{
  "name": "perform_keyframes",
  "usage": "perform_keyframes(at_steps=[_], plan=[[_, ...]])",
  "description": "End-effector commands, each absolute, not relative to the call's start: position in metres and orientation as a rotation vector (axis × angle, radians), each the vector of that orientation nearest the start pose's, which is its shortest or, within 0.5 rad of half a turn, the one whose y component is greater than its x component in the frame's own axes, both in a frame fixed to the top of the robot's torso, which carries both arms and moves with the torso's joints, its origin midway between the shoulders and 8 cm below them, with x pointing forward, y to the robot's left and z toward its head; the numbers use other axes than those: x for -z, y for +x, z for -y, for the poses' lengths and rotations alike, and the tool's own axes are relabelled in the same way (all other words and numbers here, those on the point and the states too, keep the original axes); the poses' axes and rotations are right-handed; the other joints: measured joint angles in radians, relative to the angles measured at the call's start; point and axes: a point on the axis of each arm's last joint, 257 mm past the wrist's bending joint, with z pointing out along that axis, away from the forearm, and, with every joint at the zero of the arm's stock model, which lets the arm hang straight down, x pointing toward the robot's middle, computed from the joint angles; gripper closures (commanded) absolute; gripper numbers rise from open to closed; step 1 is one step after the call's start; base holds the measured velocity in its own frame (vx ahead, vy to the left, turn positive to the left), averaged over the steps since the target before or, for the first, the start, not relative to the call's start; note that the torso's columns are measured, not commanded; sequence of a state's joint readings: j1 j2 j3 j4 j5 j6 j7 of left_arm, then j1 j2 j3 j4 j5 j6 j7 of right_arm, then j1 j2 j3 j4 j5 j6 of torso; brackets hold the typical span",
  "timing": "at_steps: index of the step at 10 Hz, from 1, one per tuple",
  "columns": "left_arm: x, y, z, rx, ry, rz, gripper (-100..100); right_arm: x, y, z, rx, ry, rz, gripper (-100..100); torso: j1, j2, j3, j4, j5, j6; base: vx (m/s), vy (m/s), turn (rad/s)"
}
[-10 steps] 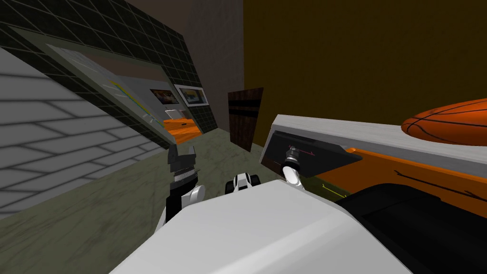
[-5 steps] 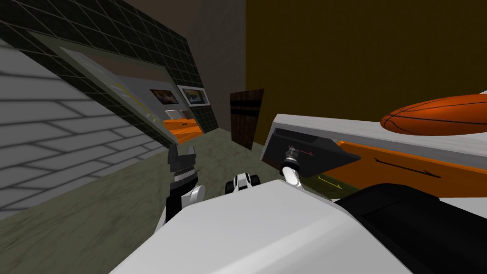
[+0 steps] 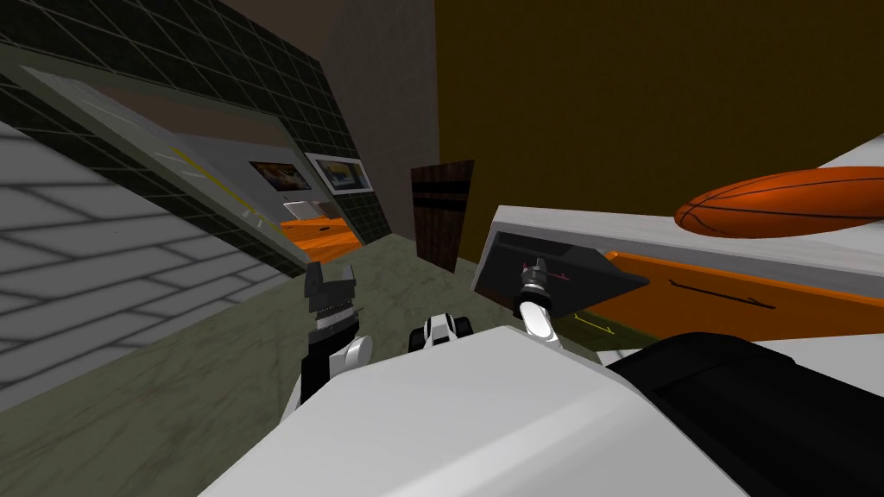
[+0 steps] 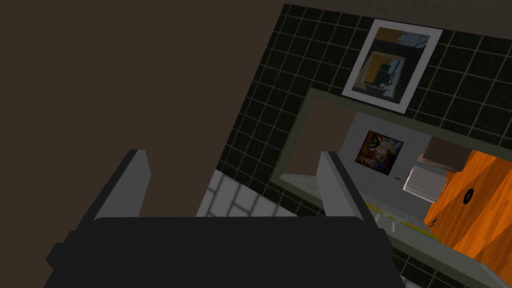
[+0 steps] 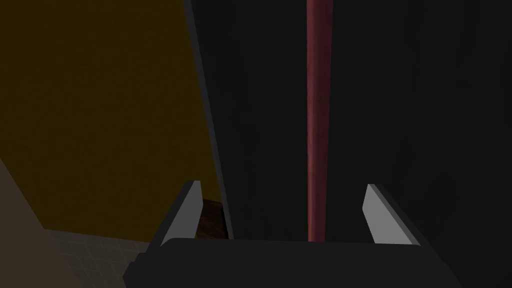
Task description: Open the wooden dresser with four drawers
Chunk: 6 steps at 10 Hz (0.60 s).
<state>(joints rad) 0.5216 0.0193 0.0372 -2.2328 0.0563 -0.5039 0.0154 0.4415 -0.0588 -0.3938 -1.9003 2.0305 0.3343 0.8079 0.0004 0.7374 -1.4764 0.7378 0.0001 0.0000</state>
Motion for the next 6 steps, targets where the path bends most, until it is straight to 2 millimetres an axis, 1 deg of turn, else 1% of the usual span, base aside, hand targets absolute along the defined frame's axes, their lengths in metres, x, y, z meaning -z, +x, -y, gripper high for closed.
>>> perform_keyframes(at_steps=[1,2,5,6], plan=[[0.002,0.347,-0.302,1.291,-0.732,-0.626,0,0.154,0.316,0.547,1.789,-0.609,-1.536,-100,0.000,0.002,0.001,0.001,0.000,0.000,0.047,0.038,-0.110],[0.002,0.347,-0.302,1.291,-0.732,-0.626,0,0.155,0.317,0.546,1.785,-0.613,-1.537,-100,0.000,0.003,0.002,0.001,0.000,0.000,0.025,0.025,-0.037],[0.002,0.347,-0.302,1.291,-0.732,-0.626,0,0.136,0.317,0.544,1.765,-0.644,-1.506,-100,0.000,0.000,0.000,0.000,0.000,0.000,0.039,0.031,-0.097],[0.002,0.347,-0.302,1.291,-0.732,-0.626,0,0.141,0.317,0.544,1.767,-0.637,-1.517,-100,0.001,0.000,0.000,0.001,0.002,0.001,0.024,0.019,-0.030]])
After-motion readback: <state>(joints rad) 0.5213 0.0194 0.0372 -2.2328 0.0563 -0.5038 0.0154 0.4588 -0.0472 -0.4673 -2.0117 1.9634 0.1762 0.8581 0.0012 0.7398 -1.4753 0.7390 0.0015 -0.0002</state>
